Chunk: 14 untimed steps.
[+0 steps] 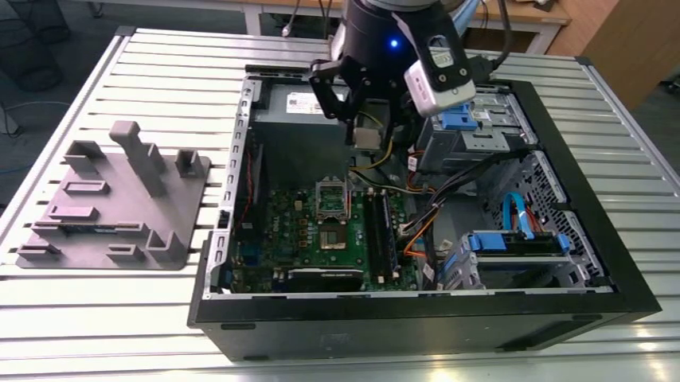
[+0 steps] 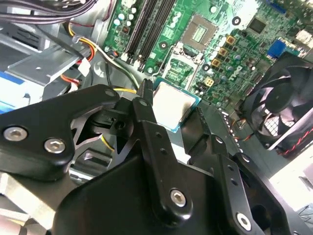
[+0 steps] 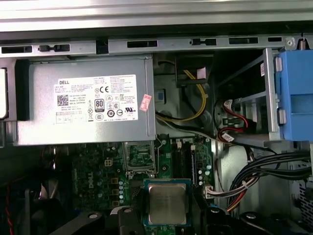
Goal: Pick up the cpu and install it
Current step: 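Pick up the cpu and move it towards the insertion slot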
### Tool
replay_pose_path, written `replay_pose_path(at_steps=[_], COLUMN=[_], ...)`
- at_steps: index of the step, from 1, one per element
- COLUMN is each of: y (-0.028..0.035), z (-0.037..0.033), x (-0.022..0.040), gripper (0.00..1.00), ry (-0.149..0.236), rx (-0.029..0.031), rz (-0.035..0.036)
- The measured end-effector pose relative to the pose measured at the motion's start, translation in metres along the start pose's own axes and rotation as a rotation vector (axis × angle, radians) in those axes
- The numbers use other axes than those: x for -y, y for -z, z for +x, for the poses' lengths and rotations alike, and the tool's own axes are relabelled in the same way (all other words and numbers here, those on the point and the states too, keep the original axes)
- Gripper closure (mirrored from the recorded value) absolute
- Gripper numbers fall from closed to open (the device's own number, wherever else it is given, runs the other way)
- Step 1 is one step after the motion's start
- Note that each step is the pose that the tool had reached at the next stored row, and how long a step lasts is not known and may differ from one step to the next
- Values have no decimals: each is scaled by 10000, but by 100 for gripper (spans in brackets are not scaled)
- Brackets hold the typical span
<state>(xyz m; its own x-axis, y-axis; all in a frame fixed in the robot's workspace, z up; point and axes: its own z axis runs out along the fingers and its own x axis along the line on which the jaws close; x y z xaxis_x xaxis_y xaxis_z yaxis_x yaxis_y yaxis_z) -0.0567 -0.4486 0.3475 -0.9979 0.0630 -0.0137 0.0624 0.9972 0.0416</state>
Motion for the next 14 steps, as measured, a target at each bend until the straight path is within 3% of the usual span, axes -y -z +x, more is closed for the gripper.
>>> replay_pose_path(at_steps=[8, 14], y=[-85, -152], z=[18, 43], x=[150, 224], gripper=[53, 53], ry=[1, 1], rx=[0, 0], rz=[-1, -4])
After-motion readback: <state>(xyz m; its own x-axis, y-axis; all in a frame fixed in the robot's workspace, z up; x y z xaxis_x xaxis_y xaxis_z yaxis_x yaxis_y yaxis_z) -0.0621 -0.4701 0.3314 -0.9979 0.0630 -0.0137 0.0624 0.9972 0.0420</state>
